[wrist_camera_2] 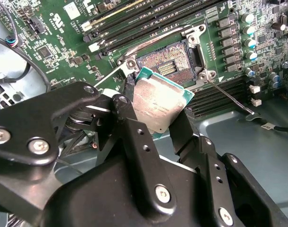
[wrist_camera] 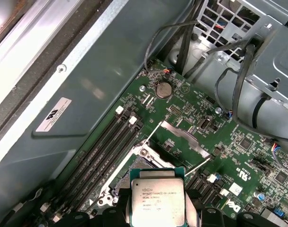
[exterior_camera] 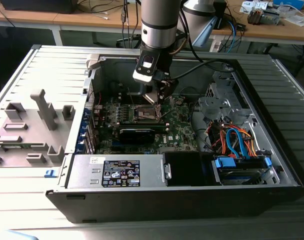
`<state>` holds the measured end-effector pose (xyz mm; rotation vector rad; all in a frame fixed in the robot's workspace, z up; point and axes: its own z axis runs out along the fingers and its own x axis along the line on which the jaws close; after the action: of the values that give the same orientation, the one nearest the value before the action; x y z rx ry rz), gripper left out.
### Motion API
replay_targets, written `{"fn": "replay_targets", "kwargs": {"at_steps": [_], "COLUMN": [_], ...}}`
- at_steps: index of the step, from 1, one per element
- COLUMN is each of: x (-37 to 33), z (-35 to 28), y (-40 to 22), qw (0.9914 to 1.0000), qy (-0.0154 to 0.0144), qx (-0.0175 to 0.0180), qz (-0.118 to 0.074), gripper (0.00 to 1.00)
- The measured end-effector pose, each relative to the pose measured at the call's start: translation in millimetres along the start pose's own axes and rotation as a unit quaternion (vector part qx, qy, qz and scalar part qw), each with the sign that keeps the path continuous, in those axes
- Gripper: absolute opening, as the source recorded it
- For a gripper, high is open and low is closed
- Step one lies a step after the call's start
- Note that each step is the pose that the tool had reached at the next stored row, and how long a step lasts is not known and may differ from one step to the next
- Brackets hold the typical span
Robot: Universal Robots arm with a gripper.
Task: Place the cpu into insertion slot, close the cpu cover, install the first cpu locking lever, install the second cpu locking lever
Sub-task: 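Place the cpu into insertion slot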
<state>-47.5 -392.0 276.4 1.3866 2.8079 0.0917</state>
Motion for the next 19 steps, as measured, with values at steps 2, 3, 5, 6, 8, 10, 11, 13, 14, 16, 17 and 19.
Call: {"fn": "replay_targets", "kwargs": {"at_steps": [2, 3, 5, 6, 8, 10, 11, 13, 14, 16, 17, 19], "x": [0.0, 0.0, 0.0, 0.0, 0.0, 0.0, 0.0, 0.0, 0.0, 0.0, 0.0, 0.0], "z": [0.1, 0.2, 0.4, 0.4, 0.5, 0.6, 0.7, 0.8, 0.8, 0.9, 1.0, 1.1], "y": [0.0, 0.0, 0.0, 0.0, 0.0, 0.0, 0.0, 0.0, 0.0, -0.1, -0.1, -0.1], "qw": [1.0, 1.0, 1.0, 0.99999, 0.99999, 0.99999, 0.99998, 0.99998, 0.99998, 0.99997, 0.99997, 0.99996], "qy": [0.0, -0.0001, -0.0002, -0.0002, -0.0002, -0.0003, -0.0003, -0.0004, -0.0004, -0.0004, -0.0004, -0.0005], "qx": [0.0, 0.0, -0.0001, -0.0001, -0.0001, -0.0001, -0.0001, -0.0001, -0.0001, -0.0001, -0.0001, -0.0002], "qz": [0.001, 0.002, 0.003, 0.003, 0.004, 0.005, 0.005, 0.006, 0.007, 0.007, 0.008, 0.009], "gripper": [0.55, 0.55, 0.55, 0.55, 0.55, 0.55, 0.55, 0.55, 0.55, 0.55, 0.55, 0.55]}}
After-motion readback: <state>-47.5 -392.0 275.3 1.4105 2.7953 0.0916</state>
